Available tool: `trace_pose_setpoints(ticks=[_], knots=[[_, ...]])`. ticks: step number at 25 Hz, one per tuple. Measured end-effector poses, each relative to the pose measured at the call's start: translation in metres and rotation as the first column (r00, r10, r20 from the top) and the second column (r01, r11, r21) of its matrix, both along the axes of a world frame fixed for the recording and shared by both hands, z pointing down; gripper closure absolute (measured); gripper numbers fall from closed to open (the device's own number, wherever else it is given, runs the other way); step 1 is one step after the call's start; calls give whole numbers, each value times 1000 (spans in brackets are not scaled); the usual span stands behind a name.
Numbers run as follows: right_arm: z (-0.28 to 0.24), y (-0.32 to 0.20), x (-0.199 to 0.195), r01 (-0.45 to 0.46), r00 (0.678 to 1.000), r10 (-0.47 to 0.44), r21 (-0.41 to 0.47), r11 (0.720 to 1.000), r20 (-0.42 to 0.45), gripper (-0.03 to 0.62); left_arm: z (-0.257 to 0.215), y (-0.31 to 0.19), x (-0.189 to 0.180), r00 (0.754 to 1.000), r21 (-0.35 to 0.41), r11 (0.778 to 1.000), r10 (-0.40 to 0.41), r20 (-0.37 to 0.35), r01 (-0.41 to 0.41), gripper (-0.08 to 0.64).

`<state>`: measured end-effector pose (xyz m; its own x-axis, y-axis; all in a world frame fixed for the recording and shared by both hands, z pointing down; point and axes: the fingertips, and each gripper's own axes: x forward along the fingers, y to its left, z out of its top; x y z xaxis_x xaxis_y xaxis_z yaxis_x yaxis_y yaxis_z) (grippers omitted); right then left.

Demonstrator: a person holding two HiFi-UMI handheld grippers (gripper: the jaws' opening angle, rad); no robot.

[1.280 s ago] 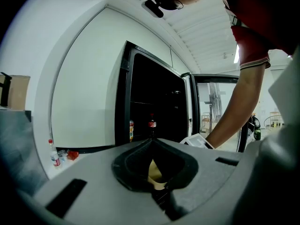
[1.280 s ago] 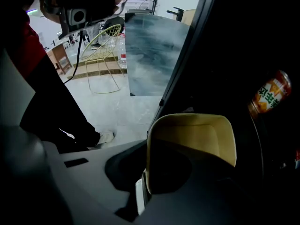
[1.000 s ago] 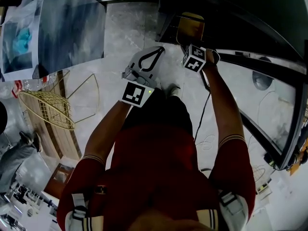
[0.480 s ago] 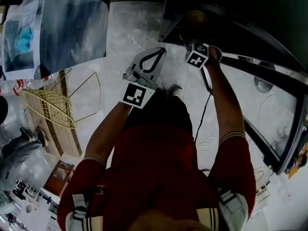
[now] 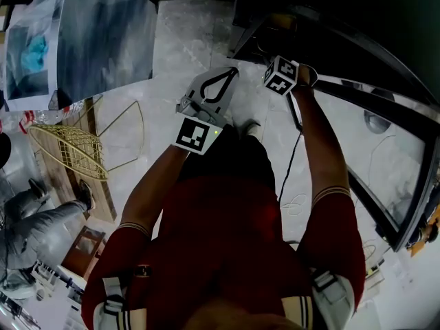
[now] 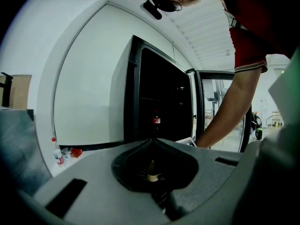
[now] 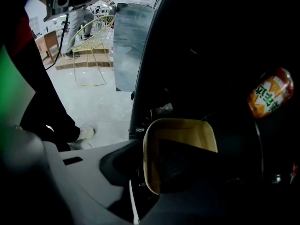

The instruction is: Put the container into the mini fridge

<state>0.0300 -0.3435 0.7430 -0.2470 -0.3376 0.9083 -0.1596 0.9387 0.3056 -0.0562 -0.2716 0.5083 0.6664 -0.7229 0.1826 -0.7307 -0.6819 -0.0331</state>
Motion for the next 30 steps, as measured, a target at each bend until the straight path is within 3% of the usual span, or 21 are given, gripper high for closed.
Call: trace_pose_setpoints(ticks=[8,20,24,30], knots=[[-31,5,4,-9,999,5,117,993,36,443,-7,5,9,1000,2,1000,-3,-22,3,552],[-135,46,8,-84,970,41,173,981,238,494,-38,22,27,999,10,1000,-13,-44,13,552],[-178,67,9,-139,936,75,166,976,343,525,-58,31,34,999,27,999,-20,-47,22,552],[-247,90,4,-249,830,147,122,961,538,569,-86,41,41,994,33,998,-52,-93,56,552]])
